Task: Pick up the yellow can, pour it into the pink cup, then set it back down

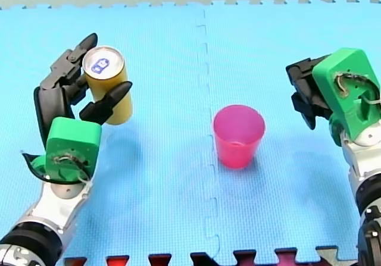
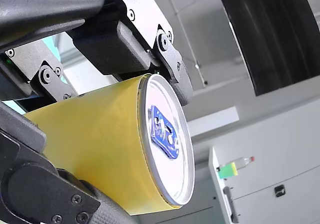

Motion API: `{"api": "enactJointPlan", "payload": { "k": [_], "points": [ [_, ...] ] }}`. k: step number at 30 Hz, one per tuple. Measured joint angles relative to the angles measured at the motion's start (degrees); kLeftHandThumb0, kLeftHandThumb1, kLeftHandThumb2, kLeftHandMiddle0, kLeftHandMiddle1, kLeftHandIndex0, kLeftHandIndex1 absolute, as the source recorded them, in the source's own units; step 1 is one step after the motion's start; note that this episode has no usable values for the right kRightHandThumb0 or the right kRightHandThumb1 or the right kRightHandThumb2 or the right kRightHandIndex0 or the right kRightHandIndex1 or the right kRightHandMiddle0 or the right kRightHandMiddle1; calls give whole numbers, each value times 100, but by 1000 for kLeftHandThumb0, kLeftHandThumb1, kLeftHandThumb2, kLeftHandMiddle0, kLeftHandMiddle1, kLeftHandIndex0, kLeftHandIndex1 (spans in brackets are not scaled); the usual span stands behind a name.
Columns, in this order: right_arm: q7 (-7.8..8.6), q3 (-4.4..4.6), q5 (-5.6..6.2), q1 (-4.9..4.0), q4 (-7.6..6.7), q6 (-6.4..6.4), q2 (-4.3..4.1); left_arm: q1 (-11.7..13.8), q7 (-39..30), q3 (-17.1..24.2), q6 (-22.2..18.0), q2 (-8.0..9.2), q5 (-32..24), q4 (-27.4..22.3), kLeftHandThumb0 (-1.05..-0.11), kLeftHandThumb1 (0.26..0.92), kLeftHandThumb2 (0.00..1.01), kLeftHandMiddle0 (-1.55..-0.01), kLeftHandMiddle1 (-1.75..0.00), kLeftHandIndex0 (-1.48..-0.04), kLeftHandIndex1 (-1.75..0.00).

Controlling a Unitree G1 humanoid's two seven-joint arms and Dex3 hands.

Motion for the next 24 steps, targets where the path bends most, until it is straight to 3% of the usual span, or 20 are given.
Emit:
{"api": "enactJointPlan", "payload": {
  "k": [8,14,24],
  "points": [
    [1,2,-2,-3,5,0,-16,50,-259,176,-98,-145,-321,5,-361,839,2,-1354,-8,-1194,0],
    [1,-2,-1,-3,6,-2,-32,63,-468,343,-218,-354,-580,61,-356,839,1,-1358,-7,-1196,-1],
    [-16,-85,51,-1,8,-76,-28,79,-807,699,-183,-580,-1050,311,-335,841,1,-1367,-7,-1206,-3]
  ]
}}
